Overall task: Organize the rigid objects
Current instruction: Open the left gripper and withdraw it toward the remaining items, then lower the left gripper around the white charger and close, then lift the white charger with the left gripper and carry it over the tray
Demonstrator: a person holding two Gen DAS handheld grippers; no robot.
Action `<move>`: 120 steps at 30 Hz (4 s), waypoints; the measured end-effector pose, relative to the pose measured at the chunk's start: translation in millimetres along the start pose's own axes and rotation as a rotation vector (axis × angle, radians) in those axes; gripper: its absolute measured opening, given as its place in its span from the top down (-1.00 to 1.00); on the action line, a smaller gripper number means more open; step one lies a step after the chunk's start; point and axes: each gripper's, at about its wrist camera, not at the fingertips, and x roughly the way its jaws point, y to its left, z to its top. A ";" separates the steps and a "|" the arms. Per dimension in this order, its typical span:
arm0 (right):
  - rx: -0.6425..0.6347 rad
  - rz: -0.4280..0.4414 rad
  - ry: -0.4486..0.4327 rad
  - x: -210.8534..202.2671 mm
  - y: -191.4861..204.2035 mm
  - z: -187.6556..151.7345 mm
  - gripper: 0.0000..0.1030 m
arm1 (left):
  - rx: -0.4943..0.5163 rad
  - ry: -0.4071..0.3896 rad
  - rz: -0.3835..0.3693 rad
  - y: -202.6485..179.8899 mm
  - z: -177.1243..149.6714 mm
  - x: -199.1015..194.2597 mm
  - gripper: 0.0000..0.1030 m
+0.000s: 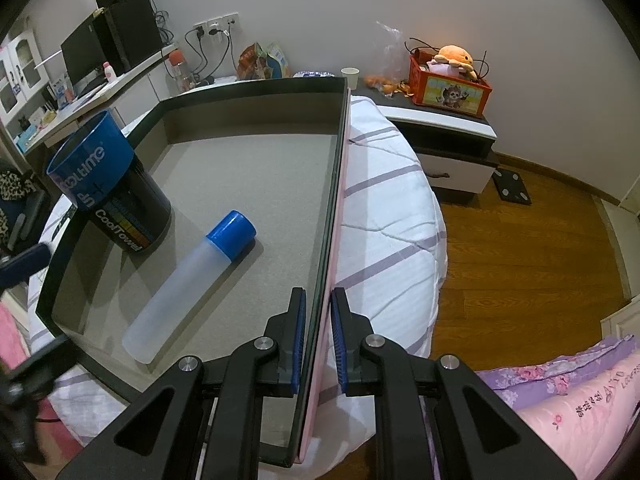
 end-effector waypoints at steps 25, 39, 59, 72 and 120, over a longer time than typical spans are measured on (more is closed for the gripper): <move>-0.008 -0.047 0.041 5.8 4.7 1.8 0.74 | -0.278 -0.031 0.278 152.2 -95.8 -91.3 -0.93; -0.033 -0.056 0.044 5.8 6.7 3.0 0.74 | -0.258 0.011 0.195 151.2 -81.1 -49.7 -0.93; -0.047 -0.032 0.038 4.3 5.8 0.0 0.73 | -0.244 0.187 0.170 174.6 -61.3 40.6 -0.39; -0.042 -0.024 0.040 4.3 5.6 -0.3 0.73 | -0.208 0.216 0.150 173.7 -53.5 49.1 0.15; -0.009 0.017 0.045 7.3 2.2 -2.8 0.70 | -0.136 0.026 0.054 105.9 -34.5 -38.4 0.22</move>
